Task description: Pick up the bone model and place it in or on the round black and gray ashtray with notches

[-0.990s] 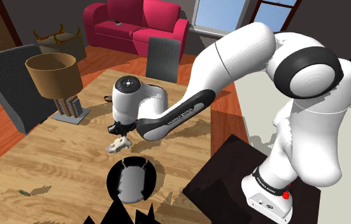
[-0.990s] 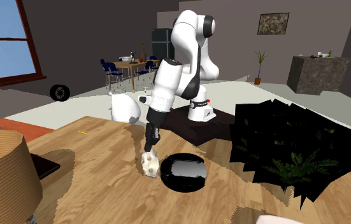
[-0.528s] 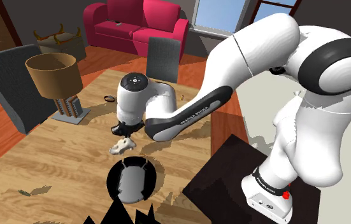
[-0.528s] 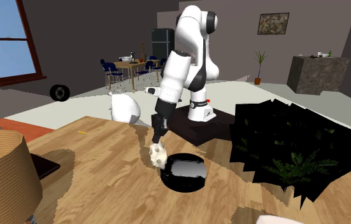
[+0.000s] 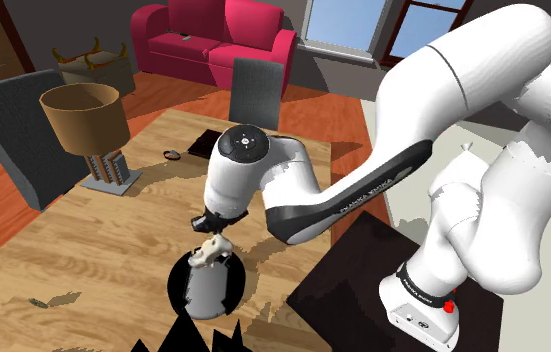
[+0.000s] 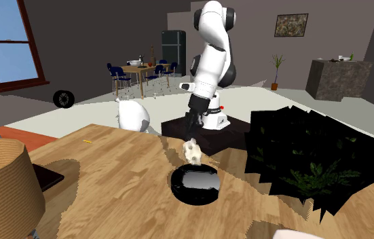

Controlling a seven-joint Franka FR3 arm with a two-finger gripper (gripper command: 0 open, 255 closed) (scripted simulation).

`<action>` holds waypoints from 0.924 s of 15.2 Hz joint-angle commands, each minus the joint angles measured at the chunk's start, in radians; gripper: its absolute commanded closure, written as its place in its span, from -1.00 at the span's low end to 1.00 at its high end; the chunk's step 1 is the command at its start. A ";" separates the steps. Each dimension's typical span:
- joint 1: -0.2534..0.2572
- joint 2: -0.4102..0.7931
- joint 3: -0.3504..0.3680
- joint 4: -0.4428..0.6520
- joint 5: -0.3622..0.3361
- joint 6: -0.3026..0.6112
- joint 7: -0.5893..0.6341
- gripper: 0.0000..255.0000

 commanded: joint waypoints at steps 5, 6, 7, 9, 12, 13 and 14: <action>0.004 0.041 -0.003 -0.027 -0.043 0.060 0.054 1.00; 0.004 0.051 -0.005 -0.029 -0.051 0.071 0.062 1.00; 0.004 0.062 -0.007 -0.030 -0.060 0.082 0.071 1.00; 0.005 0.083 -0.011 -0.033 -0.078 0.104 0.089 1.00; 0.007 0.117 -0.019 -0.035 -0.105 0.137 0.118 1.00; 0.008 0.128 -0.022 -0.035 -0.115 0.147 0.128 1.00; 0.010 0.140 -0.025 -0.035 -0.125 0.158 0.137 1.00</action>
